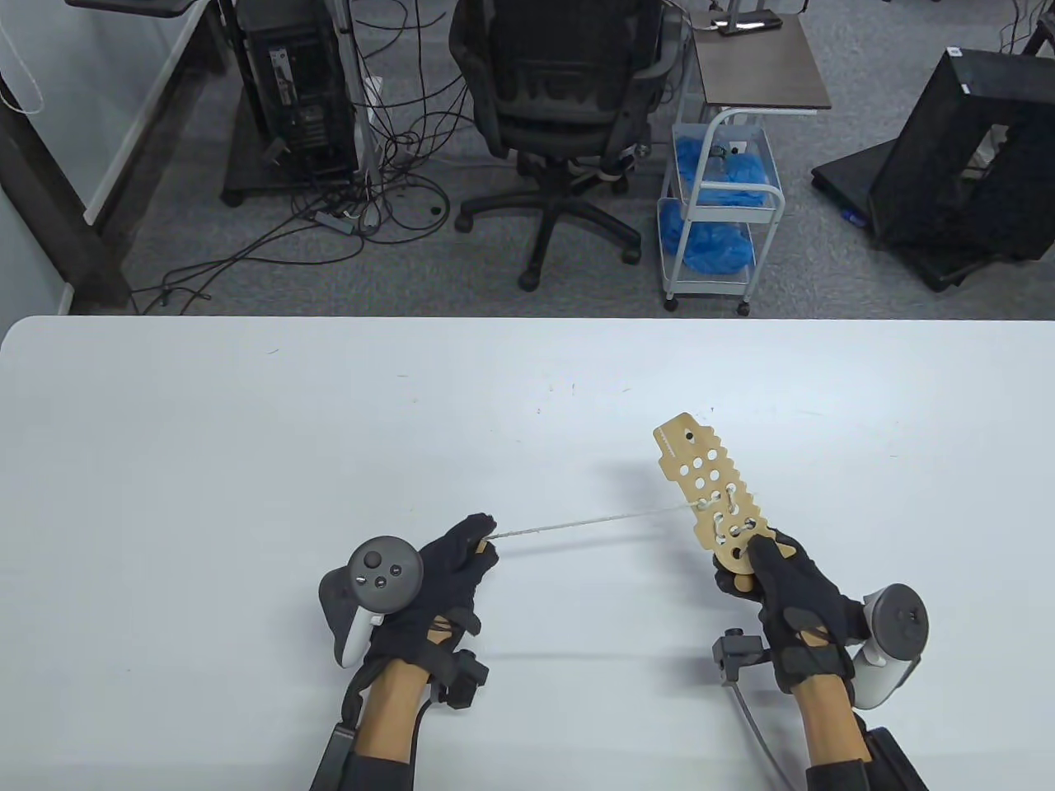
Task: Remove rope from all holes on crocodile lacing toy
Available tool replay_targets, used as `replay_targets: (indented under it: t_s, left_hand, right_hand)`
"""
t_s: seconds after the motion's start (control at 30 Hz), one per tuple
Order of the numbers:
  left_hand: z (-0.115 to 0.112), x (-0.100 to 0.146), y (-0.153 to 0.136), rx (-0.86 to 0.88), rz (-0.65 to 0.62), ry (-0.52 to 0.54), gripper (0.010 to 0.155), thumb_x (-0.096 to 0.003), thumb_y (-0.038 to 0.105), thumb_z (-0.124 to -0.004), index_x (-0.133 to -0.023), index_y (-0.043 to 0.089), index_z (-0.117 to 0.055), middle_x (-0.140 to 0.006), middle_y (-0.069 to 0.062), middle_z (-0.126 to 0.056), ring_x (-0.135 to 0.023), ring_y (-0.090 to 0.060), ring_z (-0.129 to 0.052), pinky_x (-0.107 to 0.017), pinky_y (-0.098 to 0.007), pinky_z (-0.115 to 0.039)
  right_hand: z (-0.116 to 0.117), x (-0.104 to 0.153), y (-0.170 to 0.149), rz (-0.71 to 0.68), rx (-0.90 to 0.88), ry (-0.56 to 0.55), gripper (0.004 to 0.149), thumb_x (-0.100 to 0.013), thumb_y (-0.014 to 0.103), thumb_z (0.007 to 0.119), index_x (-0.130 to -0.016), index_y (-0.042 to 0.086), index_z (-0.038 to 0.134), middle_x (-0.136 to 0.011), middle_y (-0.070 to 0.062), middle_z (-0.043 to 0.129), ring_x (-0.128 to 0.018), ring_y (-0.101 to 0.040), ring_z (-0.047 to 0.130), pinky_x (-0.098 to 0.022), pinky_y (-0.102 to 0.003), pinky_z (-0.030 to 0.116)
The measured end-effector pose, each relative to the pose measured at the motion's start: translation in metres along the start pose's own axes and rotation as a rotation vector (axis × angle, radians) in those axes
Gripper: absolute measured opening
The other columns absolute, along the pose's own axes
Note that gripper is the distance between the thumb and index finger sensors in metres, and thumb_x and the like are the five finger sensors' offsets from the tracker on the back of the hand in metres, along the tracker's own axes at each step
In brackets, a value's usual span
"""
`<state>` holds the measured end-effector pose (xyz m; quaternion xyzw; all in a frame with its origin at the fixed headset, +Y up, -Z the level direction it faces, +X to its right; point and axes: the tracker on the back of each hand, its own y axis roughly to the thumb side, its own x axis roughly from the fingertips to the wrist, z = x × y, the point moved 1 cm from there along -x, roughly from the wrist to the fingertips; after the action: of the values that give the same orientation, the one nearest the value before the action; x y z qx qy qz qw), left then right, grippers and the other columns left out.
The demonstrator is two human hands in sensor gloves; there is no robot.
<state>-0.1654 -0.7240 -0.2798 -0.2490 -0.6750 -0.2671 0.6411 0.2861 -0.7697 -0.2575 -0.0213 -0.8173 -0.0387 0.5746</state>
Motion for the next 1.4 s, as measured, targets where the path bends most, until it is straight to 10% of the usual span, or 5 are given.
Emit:
replay_targets:
  t_s: [1.4]
  left_hand:
    - [0.041, 0.009, -0.047, 0.153, 0.19, 0.319, 0.047, -0.0482, 0.035, -0.081, -0.094, 0.042, -0.074, -0.083, 0.01, -0.105, -0.069, -0.012, -0.105, -0.064, -0.053, -0.079]
  right_hand:
    - [-0.029, -0.003, -0.013, 0.065, -0.355, -0.121, 0.05, -0.048, 0.041, 0.076, -0.087, 0.009, 0.074, -0.075, -0.018, 0.091, -0.057, -0.036, 0.094, -0.05, -0.06, 0.073]
